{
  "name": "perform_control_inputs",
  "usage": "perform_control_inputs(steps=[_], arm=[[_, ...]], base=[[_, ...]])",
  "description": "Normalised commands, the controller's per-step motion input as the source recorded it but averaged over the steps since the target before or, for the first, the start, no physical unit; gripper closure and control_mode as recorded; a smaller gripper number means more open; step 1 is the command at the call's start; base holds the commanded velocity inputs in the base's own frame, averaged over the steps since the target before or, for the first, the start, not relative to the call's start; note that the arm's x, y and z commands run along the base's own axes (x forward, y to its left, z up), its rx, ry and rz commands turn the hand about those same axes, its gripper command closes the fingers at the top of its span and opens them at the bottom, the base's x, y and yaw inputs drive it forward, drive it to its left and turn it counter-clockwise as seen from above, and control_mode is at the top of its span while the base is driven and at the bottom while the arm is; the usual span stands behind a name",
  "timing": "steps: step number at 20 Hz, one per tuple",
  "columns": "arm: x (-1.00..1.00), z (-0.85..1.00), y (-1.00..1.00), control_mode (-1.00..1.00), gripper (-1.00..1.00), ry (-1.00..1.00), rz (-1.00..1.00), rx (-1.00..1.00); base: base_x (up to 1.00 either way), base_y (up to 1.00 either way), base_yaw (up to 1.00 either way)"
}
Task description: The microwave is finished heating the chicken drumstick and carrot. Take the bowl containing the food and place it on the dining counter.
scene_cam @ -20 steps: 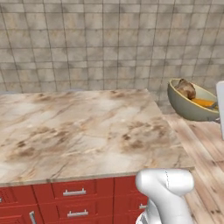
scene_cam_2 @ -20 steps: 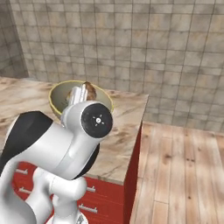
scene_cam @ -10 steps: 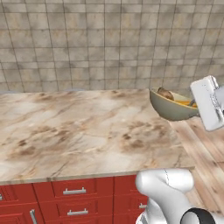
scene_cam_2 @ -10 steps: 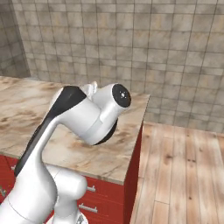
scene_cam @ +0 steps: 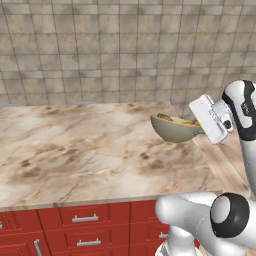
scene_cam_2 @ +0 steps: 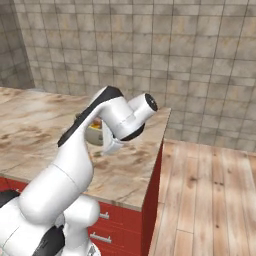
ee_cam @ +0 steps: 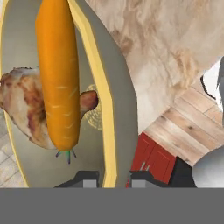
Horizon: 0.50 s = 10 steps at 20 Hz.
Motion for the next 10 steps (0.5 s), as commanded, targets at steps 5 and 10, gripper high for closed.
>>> perform_control_inputs(steps=[5,10], arm=[[1.00,-0.50,0.34,-1.00,1.00,0.00,0.04,-0.09],[1.00,-0.46,0.62,-1.00,1.00,0.00,0.00,-0.15]], base=[[0.00,0.00,0.00],[0.00,0.00,0.00]])
